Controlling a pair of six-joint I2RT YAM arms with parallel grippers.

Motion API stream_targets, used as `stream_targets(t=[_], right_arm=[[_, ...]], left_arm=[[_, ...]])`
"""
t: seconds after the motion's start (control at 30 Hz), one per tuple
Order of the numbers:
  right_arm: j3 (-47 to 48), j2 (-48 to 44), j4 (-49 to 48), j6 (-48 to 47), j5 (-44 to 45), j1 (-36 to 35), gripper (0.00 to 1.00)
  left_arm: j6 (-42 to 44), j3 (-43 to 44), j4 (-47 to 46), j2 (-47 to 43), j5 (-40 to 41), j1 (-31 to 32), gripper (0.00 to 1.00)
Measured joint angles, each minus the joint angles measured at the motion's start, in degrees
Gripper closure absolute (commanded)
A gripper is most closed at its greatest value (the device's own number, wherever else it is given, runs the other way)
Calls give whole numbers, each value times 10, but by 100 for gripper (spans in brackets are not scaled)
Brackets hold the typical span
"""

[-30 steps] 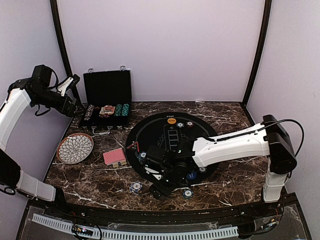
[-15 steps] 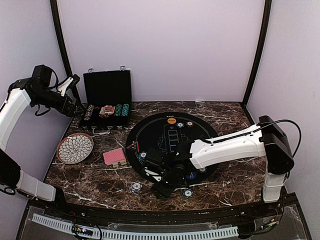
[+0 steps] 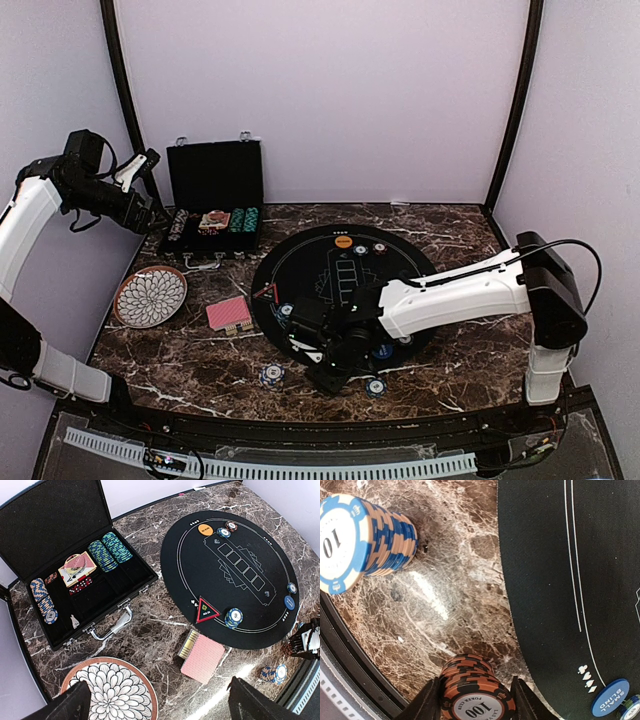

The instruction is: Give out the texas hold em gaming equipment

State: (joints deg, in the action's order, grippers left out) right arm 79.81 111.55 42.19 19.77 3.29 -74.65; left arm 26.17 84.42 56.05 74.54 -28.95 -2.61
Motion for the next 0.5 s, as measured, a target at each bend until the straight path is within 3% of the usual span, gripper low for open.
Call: stream_targets(t=[0.5], right_arm=[[56, -7, 39, 0, 14, 1, 56]], left_arm=[[0, 0, 0, 0, -1, 0, 1]])
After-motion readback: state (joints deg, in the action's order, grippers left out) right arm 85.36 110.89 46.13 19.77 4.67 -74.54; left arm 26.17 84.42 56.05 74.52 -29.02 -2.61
